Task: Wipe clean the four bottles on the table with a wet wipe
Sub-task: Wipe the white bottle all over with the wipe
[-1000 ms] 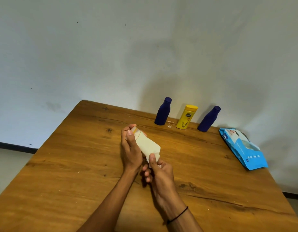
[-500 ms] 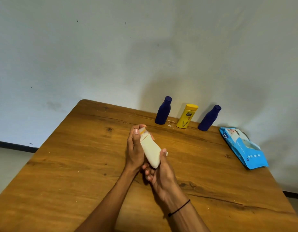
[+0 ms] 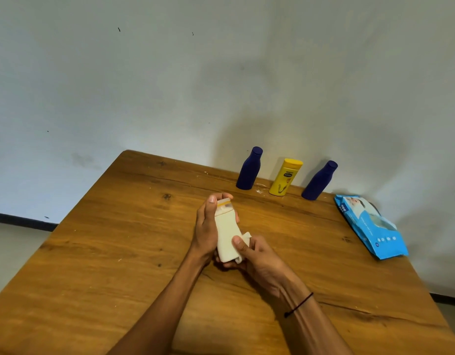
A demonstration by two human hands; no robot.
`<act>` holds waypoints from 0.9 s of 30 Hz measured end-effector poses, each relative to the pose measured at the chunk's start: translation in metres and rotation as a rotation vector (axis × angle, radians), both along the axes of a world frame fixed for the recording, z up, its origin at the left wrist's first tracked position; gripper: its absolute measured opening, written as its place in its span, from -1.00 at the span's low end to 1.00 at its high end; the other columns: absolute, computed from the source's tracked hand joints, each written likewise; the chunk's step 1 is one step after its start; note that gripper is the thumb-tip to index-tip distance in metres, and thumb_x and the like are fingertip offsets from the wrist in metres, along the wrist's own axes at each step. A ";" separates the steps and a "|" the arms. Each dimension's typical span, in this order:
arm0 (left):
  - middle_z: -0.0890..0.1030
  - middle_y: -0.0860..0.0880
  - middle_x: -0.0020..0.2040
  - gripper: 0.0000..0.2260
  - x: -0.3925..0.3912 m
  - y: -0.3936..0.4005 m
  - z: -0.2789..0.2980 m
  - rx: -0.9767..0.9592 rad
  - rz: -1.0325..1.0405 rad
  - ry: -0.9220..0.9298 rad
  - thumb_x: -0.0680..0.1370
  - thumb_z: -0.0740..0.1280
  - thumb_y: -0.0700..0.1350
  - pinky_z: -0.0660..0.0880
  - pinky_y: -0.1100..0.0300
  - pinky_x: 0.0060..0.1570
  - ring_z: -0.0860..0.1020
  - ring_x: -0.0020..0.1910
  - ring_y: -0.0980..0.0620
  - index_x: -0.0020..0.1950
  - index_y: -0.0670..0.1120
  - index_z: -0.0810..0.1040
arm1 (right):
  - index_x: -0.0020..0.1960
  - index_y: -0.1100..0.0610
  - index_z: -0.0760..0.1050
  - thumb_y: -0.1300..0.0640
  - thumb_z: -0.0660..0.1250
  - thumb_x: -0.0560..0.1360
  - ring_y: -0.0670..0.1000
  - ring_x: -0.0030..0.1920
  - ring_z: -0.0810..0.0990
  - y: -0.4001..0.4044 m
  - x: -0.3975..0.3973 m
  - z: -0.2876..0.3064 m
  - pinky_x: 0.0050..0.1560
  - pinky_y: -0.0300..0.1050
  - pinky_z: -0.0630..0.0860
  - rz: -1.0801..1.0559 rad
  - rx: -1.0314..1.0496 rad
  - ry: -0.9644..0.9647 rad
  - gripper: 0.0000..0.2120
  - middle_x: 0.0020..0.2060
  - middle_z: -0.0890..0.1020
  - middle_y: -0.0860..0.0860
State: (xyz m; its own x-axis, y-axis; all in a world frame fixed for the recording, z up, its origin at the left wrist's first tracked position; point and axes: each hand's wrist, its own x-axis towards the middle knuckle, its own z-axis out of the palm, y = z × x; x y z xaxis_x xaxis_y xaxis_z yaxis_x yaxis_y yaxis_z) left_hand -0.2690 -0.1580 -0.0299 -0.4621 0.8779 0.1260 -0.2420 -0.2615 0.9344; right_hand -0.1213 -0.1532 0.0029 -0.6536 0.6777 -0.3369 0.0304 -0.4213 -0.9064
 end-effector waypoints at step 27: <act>0.62 -0.22 -0.25 -0.52 -0.003 -0.002 0.001 -0.024 -0.113 -0.150 0.63 0.11 0.26 0.50 0.17 -0.35 0.60 -0.35 -0.08 0.18 -0.12 0.52 | 0.19 -0.01 0.28 -0.27 0.16 0.66 0.21 0.00 0.70 -0.021 -0.035 -0.019 -0.08 0.20 0.66 -0.467 -0.096 -0.120 -0.65 0.13 0.65 0.26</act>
State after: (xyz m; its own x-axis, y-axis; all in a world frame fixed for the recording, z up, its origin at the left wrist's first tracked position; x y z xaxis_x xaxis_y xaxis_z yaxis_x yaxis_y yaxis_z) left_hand -0.2721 -0.1597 -0.0292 -0.3721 0.9273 0.0415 -0.4058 -0.2027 0.8912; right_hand -0.1562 -0.1737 -0.0164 -0.2398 0.8512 -0.4669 -0.0801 -0.4966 -0.8642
